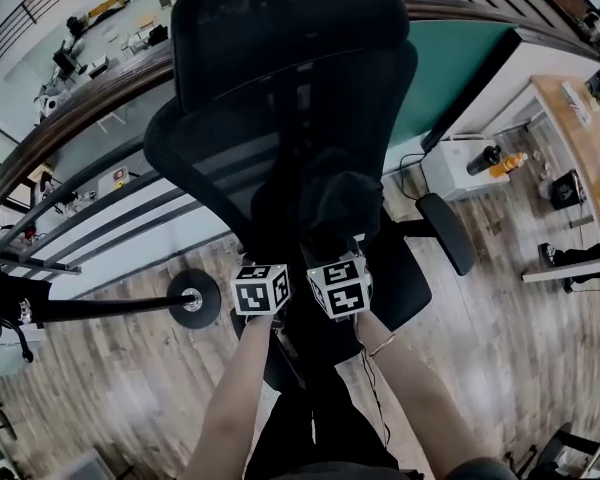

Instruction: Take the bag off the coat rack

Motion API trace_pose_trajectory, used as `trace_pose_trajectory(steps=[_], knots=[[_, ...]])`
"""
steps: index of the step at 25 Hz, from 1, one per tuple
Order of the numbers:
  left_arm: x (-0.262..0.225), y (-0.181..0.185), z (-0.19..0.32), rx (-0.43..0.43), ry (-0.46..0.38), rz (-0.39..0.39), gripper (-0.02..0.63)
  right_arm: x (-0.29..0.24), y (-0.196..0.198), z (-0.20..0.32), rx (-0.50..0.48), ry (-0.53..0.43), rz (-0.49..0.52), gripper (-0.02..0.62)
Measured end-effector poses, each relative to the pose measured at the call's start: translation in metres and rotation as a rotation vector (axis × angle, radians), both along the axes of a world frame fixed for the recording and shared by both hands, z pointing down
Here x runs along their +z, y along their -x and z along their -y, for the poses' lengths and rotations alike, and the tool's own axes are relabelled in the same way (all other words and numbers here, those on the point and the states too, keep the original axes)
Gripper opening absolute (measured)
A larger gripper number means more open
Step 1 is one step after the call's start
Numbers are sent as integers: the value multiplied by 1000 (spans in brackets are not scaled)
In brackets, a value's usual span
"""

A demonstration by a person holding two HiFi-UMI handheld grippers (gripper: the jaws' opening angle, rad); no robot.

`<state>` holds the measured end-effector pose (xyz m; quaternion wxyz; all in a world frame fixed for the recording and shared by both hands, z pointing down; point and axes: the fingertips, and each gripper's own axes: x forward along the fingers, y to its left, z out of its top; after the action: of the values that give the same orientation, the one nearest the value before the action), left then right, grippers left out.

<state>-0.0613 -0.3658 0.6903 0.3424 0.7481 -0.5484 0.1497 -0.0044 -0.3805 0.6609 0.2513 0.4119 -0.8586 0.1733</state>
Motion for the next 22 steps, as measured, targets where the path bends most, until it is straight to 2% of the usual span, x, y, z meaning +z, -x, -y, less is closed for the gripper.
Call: trace_pose_trajectory(steps=[6, 13, 22], knots=[[-12, 19, -16, -94, -30, 11, 160, 6, 1, -15, 35, 97, 35, 207], [-36, 40, -32, -167, -93, 1, 160, -9, 4, -34, 41, 82, 64, 210], [-71, 50, -60, -179, -161, 27, 156, -49, 8, -59, 46, 26, 132, 202]])
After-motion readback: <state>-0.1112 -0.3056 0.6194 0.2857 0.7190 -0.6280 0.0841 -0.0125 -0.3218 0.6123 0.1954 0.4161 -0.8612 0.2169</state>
